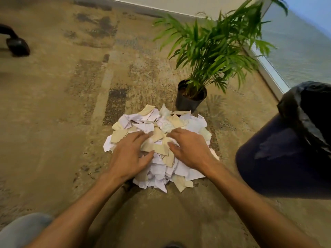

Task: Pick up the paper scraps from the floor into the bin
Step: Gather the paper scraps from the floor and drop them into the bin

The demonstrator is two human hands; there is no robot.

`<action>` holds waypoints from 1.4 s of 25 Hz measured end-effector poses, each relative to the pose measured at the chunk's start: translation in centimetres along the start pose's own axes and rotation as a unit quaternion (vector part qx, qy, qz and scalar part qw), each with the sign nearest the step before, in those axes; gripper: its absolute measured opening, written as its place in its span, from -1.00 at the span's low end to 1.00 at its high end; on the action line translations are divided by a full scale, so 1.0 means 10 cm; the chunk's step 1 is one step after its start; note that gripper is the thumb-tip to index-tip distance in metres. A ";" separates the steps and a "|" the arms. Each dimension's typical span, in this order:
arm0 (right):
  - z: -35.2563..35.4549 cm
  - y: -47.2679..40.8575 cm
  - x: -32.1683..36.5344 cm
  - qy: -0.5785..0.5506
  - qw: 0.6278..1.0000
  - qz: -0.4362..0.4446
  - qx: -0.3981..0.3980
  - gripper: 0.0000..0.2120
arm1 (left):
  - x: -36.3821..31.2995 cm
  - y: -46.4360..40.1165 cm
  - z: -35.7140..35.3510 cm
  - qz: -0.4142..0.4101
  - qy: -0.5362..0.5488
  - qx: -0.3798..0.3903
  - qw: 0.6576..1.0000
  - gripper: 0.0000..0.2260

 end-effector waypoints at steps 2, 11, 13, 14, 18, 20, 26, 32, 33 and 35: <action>-0.14 -0.08 0.02 0.032 0.999 -0.001 0.043 -0.56 | -0.09 -0.06 -0.10 -0.050 -0.081 0.011 0.995 -0.42; -0.43 -0.14 -0.20 -0.016 0.996 -0.071 0.053 -0.52 | -0.10 0.00 -0.31 -0.067 -0.193 0.078 0.976 -0.29; -0.49 -0.18 -0.20 -0.016 0.997 -0.074 0.031 -0.57 | -0.07 0.01 -0.32 -0.072 -0.184 0.071 0.978 -0.33; -0.52 -0.20 -0.21 -0.017 0.996 -0.079 0.023 -0.59 | -0.06 0.01 -0.32 -0.077 -0.186 0.068 0.977 -0.34; -0.57 -0.27 -0.25 -0.121 0.983 -0.138 0.003 -0.70 | -0.08 -0.01 -0.33 -0.094 -0.227 0.069 0.967 -0.28; -0.55 -0.28 -0.26 -0.167 0.974 -0.154 -0.008 -0.78 | -0.08 0.00 -0.33 -0.086 -0.228 0.060 0.968 -0.32; -0.33 -0.23 -0.35 -0.247 0.946 -0.204 -0.054 -0.86 | -0.11 0.00 -0.20 -0.097 -0.171 -0.012 0.980 -0.57; -0.19 -0.22 -0.29 -0.187 0.964 -0.181 -0.058 -0.73 | -0.09 -0.02 -0.10 -0.081 -0.096 -0.074 0.989 -0.70; -0.21 -0.23 -0.27 -0.194 0.964 -0.176 -0.044 -0.70 | -0.08 -0.03 -0.08 -0.071 -0.084 -0.081 0.991 -0.68; -0.21 -0.23 -0.28 -0.220 0.958 -0.180 -0.030 -0.67 | -0.06 -0.06 -0.04 -0.044 -0.061 -0.094 0.993 -0.63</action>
Point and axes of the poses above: each hand's wrist, its own y-axis away from the middle knuckle, its own z-axis out of the back of the hand, x = y × z, the point moved 3 cm from there along -y, towards the middle knuckle, and after that the axes turned 12 degrees about z, right-handed, at the moved point
